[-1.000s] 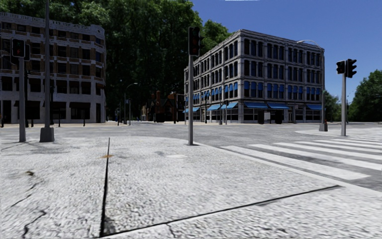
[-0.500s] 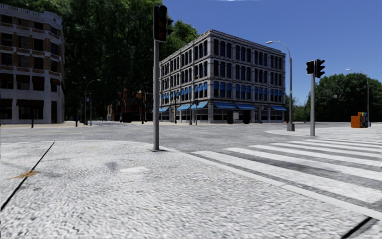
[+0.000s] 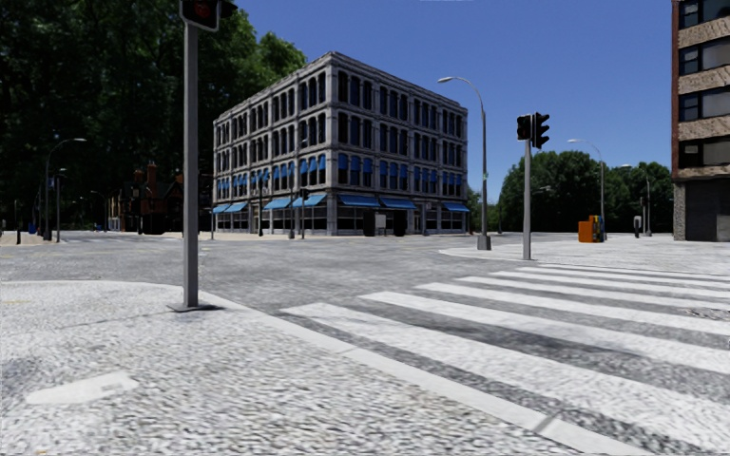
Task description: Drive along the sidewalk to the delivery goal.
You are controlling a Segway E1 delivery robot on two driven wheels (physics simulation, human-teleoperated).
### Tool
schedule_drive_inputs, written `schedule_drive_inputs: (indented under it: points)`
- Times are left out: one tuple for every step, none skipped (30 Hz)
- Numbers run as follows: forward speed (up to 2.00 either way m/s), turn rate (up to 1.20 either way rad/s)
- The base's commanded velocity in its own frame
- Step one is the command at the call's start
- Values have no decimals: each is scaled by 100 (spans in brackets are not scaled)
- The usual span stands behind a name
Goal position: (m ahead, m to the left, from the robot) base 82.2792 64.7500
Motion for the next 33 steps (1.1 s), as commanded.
schedule_drive_inputs:
  points:
    - [200, -50]
    - [200, -50]
    - [200, -50]
    - [200, -50]
    - [200, -50]
    - [200, -50]
    - [200, -50]
    - [200, -50]
    - [200, -50]
    - [200, -50]
    - [200, -50]
    - [200, -50]
    - [200, -50]
    - [200, -50]
    - [200, -50]
    - [200, -50]
    - [200, -50]
    - [200, -50]
    - [200, -50]
    - [198, -50]
    - [188, -50]
    - [188, -50]
    - [173, -50]
    - [165, -50]
    - [162, -50]
    - [161, -50]
    - [161, -50]
    - [160, -50]
    - [160, -50]
    - [160, -50]
    - [160, -50]
    - [160, -50]
    - [160, -50]
